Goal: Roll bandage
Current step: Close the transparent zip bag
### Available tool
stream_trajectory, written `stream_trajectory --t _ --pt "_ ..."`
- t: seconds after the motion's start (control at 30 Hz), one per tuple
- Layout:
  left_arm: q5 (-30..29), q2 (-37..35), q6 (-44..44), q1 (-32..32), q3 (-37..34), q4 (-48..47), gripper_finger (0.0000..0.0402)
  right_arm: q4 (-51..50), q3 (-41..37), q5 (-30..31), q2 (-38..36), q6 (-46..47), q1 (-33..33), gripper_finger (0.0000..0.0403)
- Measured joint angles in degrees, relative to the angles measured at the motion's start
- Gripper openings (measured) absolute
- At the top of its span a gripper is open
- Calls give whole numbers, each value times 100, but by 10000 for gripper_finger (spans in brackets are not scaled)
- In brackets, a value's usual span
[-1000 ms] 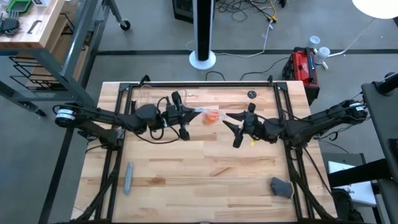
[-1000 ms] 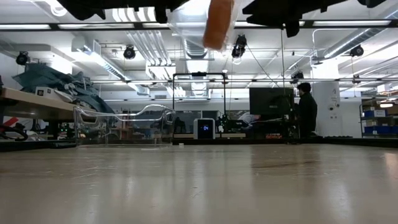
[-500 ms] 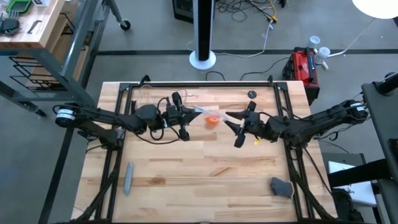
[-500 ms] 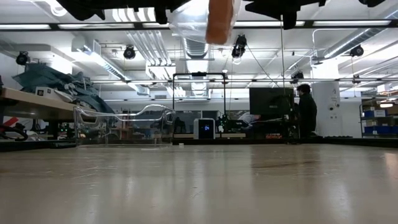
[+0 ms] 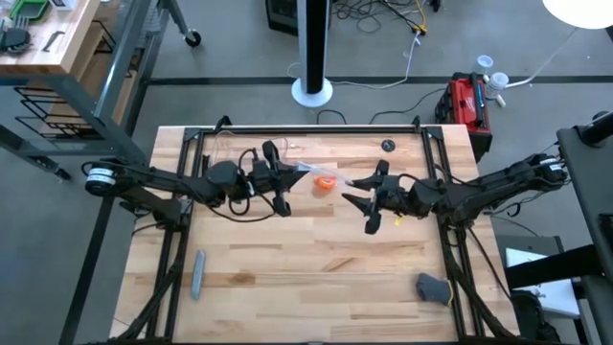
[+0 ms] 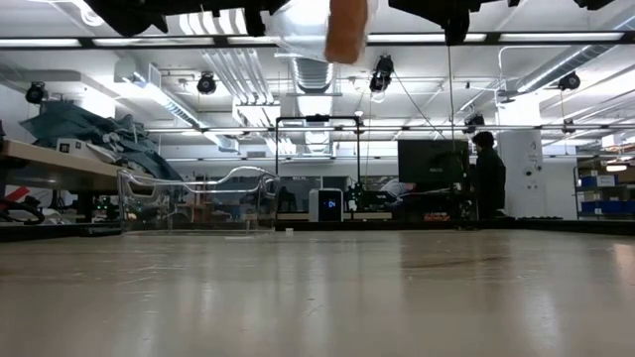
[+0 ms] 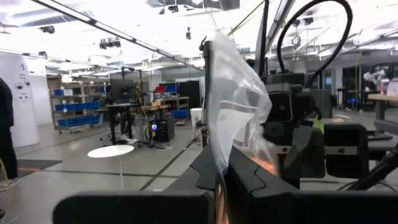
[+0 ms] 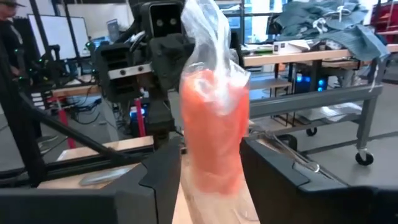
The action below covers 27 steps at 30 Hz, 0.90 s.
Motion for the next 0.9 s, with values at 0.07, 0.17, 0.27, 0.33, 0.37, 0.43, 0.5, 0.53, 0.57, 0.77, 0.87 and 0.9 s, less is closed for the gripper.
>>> stream_trajectory --t 0.07,0.17,0.27,0.33,0.37,0.43,0.5,0.53,0.57,0.77,0.87,0.9 --pt "1 0 -33 0 -55 110 0 1 0 5 -44 0 -2 171" --pt "1 0 -46 0 -70 127 0 2 0 3 -100 -7 0 186" --pt "1 0 64 0 -75 120 0 30 2 43 -146 -7 -2 197" --pt "24 0 89 0 -75 118 0 6 4 315 -159 8 -2 202" --pt "36 0 89 0 -75 114 0 1 4 390 -160 4 -2 204" --pt "39 0 93 0 -75 111 0 32 4 382 -162 -17 -8 206" --pt "41 0 96 4 -75 109 0 28 4 363 -162 -15 -2 206" --pt "41 0 107 7 -75 107 0 24 4 361 -162 -15 -2 205" --pt "42 0 118 7 -75 104 0 27 4 354 -162 -15 -2 203" --pt "43 0 270 7 -75 -23 0 66 10 372 -162 -100 -17 192" --pt "43 0 382 11 -77 -51 0 71 81 391 -162 -231 -33 182" --pt "43 -4 393 11 -76 -43 0 76 98 402 -164 -246 -44 177"
